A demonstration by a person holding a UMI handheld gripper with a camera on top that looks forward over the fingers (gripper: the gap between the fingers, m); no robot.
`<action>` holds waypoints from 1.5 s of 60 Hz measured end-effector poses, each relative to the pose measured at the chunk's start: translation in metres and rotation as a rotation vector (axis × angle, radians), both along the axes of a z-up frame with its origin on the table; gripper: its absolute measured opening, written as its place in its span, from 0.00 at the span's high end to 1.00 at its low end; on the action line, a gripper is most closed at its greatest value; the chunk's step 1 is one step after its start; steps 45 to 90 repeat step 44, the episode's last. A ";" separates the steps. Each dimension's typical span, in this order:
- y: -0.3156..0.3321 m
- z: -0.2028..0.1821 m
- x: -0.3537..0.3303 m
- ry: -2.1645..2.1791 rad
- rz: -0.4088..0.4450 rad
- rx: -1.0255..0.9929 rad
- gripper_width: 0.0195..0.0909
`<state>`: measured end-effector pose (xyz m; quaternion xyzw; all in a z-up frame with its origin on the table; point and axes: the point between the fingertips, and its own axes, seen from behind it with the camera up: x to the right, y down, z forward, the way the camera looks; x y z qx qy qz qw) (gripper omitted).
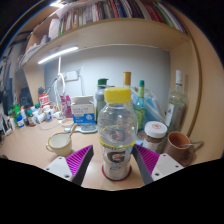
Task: Pour water
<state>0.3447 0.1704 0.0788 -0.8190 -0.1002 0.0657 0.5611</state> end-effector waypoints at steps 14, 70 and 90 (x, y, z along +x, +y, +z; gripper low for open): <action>-0.111 0.051 0.027 -0.001 -0.157 -0.007 0.08; -0.387 0.176 -0.012 0.083 -0.245 -0.061 0.08; -0.387 0.176 -0.012 0.083 -0.245 -0.061 0.08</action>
